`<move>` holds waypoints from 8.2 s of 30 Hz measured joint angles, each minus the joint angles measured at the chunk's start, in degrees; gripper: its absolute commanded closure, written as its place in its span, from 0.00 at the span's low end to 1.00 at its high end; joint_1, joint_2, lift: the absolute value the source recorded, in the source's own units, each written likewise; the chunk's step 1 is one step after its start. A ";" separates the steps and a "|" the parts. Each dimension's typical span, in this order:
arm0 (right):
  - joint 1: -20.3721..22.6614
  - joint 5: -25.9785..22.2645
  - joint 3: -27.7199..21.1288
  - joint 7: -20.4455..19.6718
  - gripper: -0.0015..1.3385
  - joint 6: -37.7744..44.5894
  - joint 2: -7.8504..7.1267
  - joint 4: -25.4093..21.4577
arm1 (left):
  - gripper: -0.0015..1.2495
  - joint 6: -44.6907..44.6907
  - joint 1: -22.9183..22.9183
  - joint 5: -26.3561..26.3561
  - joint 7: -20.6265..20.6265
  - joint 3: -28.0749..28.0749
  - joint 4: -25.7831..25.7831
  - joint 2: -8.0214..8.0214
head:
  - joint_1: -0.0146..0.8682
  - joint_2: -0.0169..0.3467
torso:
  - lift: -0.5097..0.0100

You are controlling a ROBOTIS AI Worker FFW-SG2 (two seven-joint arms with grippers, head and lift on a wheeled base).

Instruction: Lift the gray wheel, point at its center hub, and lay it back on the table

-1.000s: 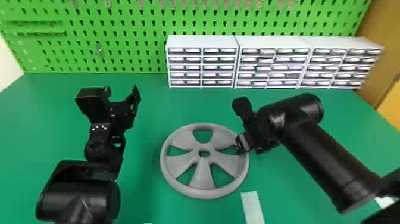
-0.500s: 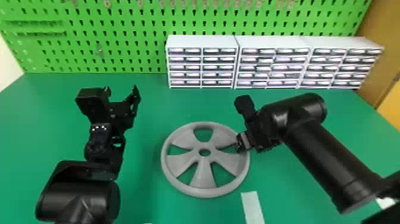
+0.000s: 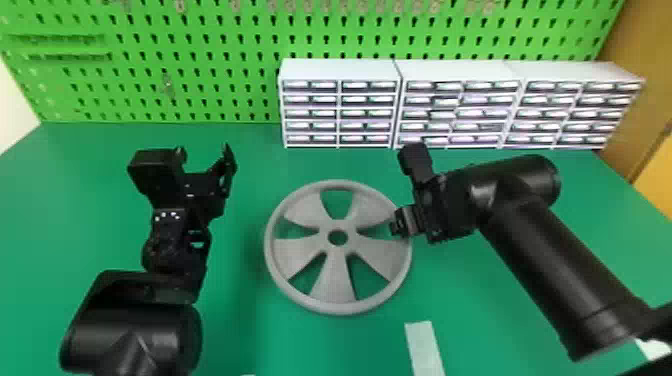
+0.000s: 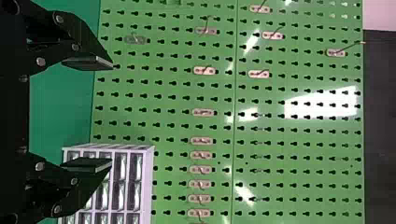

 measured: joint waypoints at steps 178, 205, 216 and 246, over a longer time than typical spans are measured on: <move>11.47 13.18 1.62 -19.68 0.94 -78.71 0.58 -2.89 | 0.95 0.76 -9.42 20.56 32.60 -37.85 -6.33 9.49 | 0.80 0.18 | 0.80; 11.61 11.31 4.82 -19.65 0.94 -80.32 0.30 -3.80 | 0.96 -2.99 -16.49 20.08 27.56 -34.18 5.49 6.44 | 0.80 0.18 | 0.80; 11.76 10.99 5.41 -19.63 0.94 -80.33 0.24 -4.10 | 0.96 -3.11 -16.76 19.80 26.70 -33.33 6.30 5.99 | 0.80 0.18 | 0.80; 11.85 10.39 5.35 -19.64 0.94 -80.33 0.04 -4.46 | 0.97 -3.81 -16.76 19.98 25.26 -32.37 6.53 5.64 | 0.80 0.18 | 0.80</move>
